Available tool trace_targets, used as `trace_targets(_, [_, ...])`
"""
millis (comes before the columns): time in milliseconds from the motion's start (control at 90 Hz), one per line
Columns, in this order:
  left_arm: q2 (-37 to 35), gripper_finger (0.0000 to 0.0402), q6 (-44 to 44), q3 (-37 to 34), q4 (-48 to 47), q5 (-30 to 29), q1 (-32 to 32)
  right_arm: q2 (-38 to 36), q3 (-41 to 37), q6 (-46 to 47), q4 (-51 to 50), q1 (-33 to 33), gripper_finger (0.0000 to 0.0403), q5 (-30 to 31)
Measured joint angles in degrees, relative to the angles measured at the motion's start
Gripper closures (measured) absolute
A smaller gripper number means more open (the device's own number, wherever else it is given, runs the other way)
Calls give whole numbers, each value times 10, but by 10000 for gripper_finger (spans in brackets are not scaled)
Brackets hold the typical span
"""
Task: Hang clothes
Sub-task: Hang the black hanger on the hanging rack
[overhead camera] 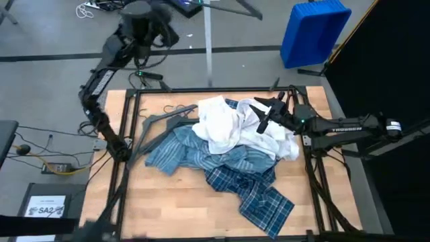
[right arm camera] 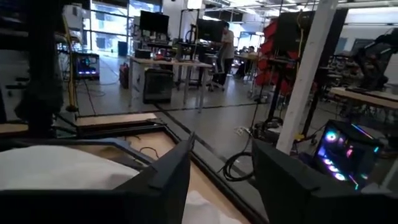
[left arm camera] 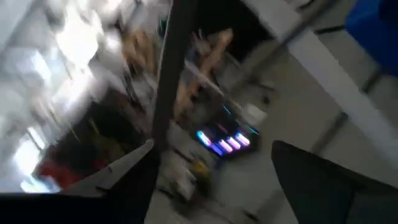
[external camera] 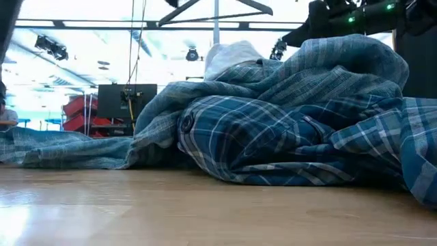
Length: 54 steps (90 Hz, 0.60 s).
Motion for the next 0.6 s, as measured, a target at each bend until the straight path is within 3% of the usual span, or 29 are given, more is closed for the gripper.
trace_targets(122, [-4,152,-236,-23,-258,55,4,0,0,-2,-5,-4,263,0])
trace_targets(222, [-1,180,-350,-107,-360,79,9,0,0,-3,-5,-7,265,0])
trace_targets(400, [-11,213,-341,-352,-293,115,8,0,0,-1,-5,-11,264,1])
trace_targets(500, [-31,221,-336,-485,-196,170,10,0,0,6,-6,-8,264,1])
trace_targets(600, [-90,224,-345,-606,-84,260,18,0,0,12,-17,-3,267,1])
